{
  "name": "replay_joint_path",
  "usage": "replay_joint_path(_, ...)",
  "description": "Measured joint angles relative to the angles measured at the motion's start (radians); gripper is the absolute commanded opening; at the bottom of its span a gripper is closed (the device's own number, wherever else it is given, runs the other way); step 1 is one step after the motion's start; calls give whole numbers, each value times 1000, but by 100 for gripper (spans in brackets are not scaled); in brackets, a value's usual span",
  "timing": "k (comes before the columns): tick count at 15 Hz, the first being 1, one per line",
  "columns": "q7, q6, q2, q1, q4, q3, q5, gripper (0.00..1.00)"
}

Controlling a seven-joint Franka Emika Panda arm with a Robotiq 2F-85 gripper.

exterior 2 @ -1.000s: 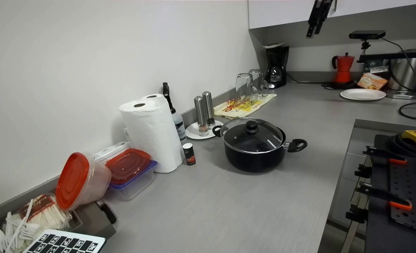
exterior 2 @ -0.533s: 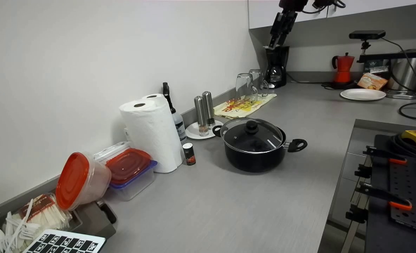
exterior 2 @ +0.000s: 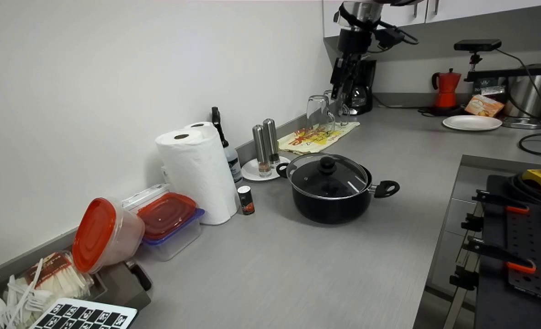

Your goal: Uncover the pot and put the lid on the counter

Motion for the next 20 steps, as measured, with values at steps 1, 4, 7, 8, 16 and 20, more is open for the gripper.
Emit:
replay_joint_path(1,0,1,21,1,5,9,6,100)
replay_joint_path(4,3,4,82,1,22,33,10,100)
replay_joint_path(7,11,4,138,1,35,49,10,100)
replay_joint_path(8,13,4,155,1,37,53,10,100)
replay_joint_path(16,52,33,255,7,47,101,0,100)
replay_joint_path(20,178,163,299,20,47,99,-113,100)
